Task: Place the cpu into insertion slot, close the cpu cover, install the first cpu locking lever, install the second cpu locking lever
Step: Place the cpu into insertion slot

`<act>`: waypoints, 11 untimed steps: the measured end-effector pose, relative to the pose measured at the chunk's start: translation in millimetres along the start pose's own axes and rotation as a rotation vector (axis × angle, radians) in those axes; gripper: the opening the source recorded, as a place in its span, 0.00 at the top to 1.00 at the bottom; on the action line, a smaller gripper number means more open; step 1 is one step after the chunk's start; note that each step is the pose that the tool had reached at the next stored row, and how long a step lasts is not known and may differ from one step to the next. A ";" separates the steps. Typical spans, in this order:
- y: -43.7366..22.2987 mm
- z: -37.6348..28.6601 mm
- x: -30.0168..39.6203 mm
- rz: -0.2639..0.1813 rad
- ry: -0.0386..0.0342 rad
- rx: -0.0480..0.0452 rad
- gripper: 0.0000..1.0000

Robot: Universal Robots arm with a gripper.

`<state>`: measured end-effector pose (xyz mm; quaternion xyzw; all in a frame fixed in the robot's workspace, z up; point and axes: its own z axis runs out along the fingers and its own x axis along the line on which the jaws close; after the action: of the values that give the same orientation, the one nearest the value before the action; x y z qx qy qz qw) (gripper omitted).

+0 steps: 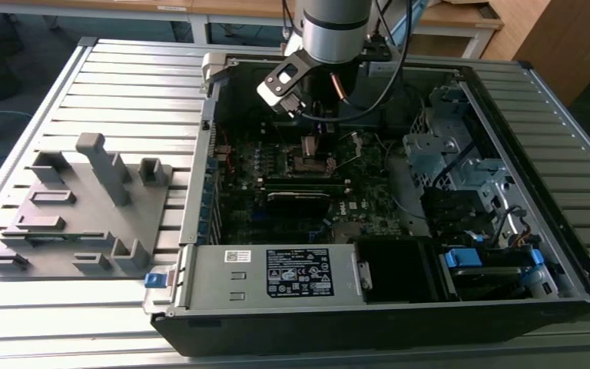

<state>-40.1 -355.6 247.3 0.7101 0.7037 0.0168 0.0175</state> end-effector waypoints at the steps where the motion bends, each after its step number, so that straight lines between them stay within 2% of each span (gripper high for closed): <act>1: 0.0 0.2 0.0 0.000 0.0001 -0.0001 0.46; 11: -0.1 0.9 1.9 0.000 0.0006 0.0000 0.46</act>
<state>-40.1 -353.7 246.3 0.7101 0.7036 0.0170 0.0173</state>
